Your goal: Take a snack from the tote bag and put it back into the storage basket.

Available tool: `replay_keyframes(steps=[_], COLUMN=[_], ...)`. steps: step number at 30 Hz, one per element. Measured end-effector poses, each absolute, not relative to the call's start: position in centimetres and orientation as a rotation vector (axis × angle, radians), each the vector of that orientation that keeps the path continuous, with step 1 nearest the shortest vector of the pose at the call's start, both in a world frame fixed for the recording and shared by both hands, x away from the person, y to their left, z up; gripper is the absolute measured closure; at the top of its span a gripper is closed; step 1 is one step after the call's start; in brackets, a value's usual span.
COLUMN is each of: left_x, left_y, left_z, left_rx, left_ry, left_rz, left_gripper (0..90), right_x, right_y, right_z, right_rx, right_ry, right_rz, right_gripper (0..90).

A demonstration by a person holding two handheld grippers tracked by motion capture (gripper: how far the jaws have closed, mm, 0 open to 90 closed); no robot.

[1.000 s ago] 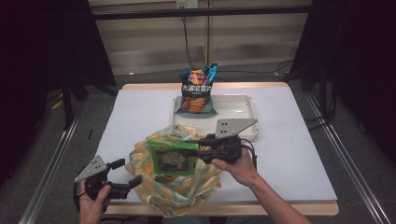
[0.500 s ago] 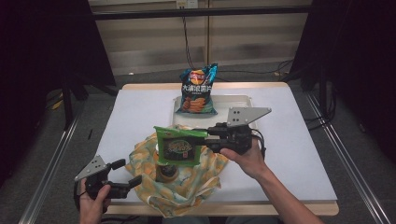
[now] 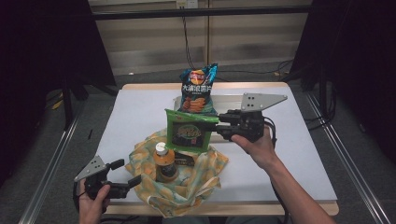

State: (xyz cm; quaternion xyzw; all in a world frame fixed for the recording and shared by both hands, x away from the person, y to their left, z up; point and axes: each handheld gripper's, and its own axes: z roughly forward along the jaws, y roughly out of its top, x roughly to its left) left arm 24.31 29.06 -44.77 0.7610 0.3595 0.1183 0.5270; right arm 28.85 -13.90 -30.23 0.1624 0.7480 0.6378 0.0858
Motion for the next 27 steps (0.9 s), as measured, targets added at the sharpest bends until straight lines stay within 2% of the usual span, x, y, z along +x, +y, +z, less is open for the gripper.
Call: replay_keyframes(steps=[12, 27], left_x=[24.2, 24.3], left_y=[29.2, 29.1], left_z=[-44.8, -44.8], left_rx=[1.816, 1.818], left_ry=[0.858, 0.862], left_rz=[0.275, 0.273], left_gripper=[2.9, 2.9], right_x=[30.2, 33.1], right_y=[-15.8, -19.6], right_z=[-29.7, -31.3], right_rx=[0.541, 0.702], right_ry=[2.185, 2.157], right_rz=[1.863, 1.768], right_gripper=[73.8, 73.8])
